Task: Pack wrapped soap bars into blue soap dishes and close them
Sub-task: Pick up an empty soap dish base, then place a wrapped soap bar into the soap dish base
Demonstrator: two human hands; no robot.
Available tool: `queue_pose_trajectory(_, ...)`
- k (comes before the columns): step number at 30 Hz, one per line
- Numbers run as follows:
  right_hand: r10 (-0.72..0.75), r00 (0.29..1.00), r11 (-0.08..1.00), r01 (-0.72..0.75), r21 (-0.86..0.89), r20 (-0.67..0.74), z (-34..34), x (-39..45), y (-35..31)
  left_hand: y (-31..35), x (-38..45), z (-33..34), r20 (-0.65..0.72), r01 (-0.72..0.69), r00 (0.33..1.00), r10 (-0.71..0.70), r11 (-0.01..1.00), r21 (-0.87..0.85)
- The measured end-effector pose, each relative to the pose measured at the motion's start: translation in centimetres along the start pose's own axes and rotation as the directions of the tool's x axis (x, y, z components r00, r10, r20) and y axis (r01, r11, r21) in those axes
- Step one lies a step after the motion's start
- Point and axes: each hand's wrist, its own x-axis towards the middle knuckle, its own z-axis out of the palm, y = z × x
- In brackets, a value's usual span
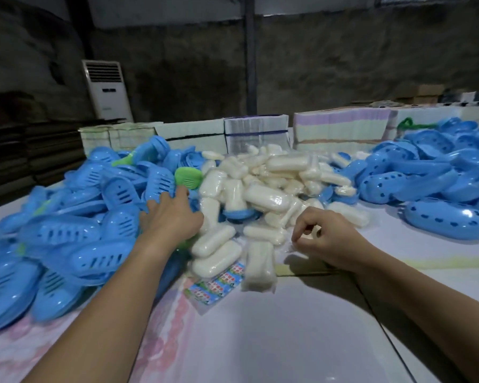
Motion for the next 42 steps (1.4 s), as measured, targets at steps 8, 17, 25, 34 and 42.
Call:
queue_pose_trajectory(8, 0.02, 1.0, 0.999, -0.019, -0.043, 0.017, 0.1, 0.0, 0.3, -1.2, 1.3, 0.8, -0.151, -0.005, 0.988, 0.003, 1.0, -0.008)
queue_pose_trajectory(17, 0.078, 0.997, 0.995, -0.077, -0.063, 0.009, -0.1, 0.1, 0.5, -1.9, 0.9, -1.6, -0.556, -0.237, 0.827, -0.084, 0.845, -0.48)
queue_pose_trajectory(25, 0.219, 0.931, 0.943, -0.279, -0.184, -0.291, -2.8, 0.8, 2.9, -0.1, 0.1, -3.0, -0.323, -0.157, 0.923, -0.209, 0.561, -0.813)
queue_pose_trajectory(34, 0.535, 0.811, 0.622, -0.568, -0.539, -0.238, -3.7, 1.0, 6.6, 7.6, -5.2, -2.4, 0.347, 0.29, 0.938, 0.002, -0.552, -0.782)
queue_pose_trajectory(42, 0.508, 0.853, 0.675, -0.479, -0.561, -0.116, -4.4, 1.2, 6.1, 8.6, -6.7, -1.8, 0.504, 0.49, 0.841, 0.197, -0.673, -0.554)
